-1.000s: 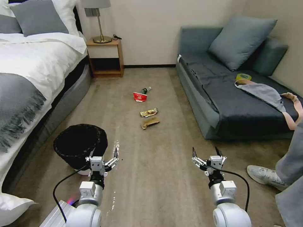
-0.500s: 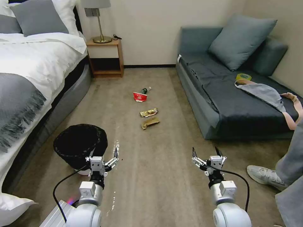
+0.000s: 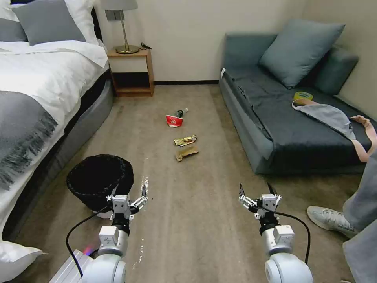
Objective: Pick up the trash bin, then pick up the garbage on the floor and place it into the trash bin.
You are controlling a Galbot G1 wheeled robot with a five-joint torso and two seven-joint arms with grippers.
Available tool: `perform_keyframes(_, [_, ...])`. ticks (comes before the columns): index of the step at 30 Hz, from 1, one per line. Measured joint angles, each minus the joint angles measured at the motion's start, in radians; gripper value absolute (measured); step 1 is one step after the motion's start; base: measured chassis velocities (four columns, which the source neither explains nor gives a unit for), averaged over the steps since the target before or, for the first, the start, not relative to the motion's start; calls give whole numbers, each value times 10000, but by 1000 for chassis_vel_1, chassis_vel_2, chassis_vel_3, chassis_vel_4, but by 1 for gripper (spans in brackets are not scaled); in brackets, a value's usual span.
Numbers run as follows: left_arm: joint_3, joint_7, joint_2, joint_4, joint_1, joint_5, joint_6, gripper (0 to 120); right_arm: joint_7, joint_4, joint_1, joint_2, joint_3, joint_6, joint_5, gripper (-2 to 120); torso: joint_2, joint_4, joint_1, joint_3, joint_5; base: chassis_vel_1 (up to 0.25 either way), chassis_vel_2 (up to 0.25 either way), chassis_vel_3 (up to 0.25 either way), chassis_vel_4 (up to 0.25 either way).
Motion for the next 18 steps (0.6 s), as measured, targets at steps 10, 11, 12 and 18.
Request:
perform_keyframes(10, [-1310, 105, -406, -1493, 41, -892, 2155, 100, 1001, 1918, 575, 49, -521, -1196, 914, 100, 1, 0, 0, -1, -3, 0, 0, 0, 0])
perform_keyframes(11, [-1416, 76, -363, -1486, 60, -931, 2161, 100, 1011, 1921, 547, 59, -525, -1183, 915, 100, 0, 4, 1, -1, 0, 0, 0, 0, 0])
perform_keyframes(12, [-1416, 76, -363, -1486, 60, -931, 2161, 100, 1011, 1921, 547, 59, -525, -1183, 915, 100, 0, 4, 1, -1, 0, 0, 0, 0, 0])
perform_keyframes(18, [-2183, -705, -7, -1500, -167, -1688, 2637, 100, 1068, 1974, 492, 82, -502, -1142, 920, 100, 1, 3, 0, -1, -1, 0, 0, 0, 0])
